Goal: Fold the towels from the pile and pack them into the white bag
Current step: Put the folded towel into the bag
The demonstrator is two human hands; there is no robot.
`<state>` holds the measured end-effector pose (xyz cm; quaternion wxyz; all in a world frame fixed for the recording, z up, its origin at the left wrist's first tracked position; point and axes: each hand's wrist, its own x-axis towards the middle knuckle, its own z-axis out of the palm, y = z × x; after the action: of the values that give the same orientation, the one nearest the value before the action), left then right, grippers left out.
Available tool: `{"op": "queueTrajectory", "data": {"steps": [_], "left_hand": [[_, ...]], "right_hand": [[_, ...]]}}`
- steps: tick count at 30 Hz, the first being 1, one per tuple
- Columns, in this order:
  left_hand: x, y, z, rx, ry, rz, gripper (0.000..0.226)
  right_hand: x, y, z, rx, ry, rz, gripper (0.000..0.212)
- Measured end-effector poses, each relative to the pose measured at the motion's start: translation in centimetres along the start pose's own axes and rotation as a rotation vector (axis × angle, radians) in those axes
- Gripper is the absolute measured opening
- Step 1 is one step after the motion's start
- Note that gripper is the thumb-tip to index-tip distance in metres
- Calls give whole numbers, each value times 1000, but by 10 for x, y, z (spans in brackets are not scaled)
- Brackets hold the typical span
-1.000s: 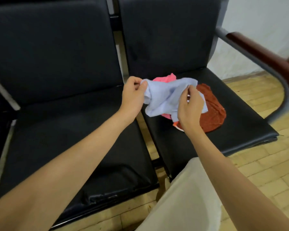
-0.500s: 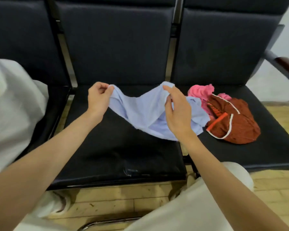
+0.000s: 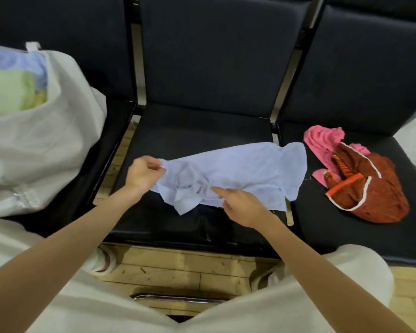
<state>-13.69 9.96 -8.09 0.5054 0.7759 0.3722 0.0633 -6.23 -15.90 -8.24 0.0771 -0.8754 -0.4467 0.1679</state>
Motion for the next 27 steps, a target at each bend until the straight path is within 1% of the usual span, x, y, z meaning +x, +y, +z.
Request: {"op": "queueTrajectory", "data": {"steps": [2,4,5,7,9,10,12,14,15,17,18,20,21,24,25,27], "left_hand": [[-8,1,16,114,-179,110,22],[-16,2,34,295,-331,244,35],[-17,2,43,408,-357,323,40],[-20,2,60,631,-353,477,39],[-23,3,73,790,-333,560,32],[-23,3,78,823,-327,568,27],[-23,-1,82,766,-300,519,16],[-22,-7,79,630,-249,469,19],[-21,-10,75,560,-183,485,19],[-22,-13,63,448,22,543,16],[-23,-15,56,412,125,546,14],[-25,-20,40,361,279,497,13],[-24,-25,33,343,322,464,13],[-19,-42,18,338,358,382,12],[-18,-47,15,334,361,363,12],[-16,-52,12,326,368,341,11]], "right_hand": [[-5,18,6,44,-1,121,49],[-11,35,10,34,4,210,51],[-14,43,10,26,3,242,53],[-20,53,7,-6,1,286,55],[-26,61,5,-63,7,302,55],[-28,63,5,-83,11,306,56],[-30,67,6,-90,25,321,54],[-27,71,7,-60,73,349,51],[-23,74,7,-53,113,365,48],[-13,80,4,-75,174,397,44],[-8,83,2,-98,174,410,45],[5,90,-2,-153,109,413,52],[11,93,-4,-178,55,396,56],[27,98,-6,-128,-91,366,62],[32,99,-5,-91,-99,371,63],[43,97,-5,-26,-54,413,62]]}}
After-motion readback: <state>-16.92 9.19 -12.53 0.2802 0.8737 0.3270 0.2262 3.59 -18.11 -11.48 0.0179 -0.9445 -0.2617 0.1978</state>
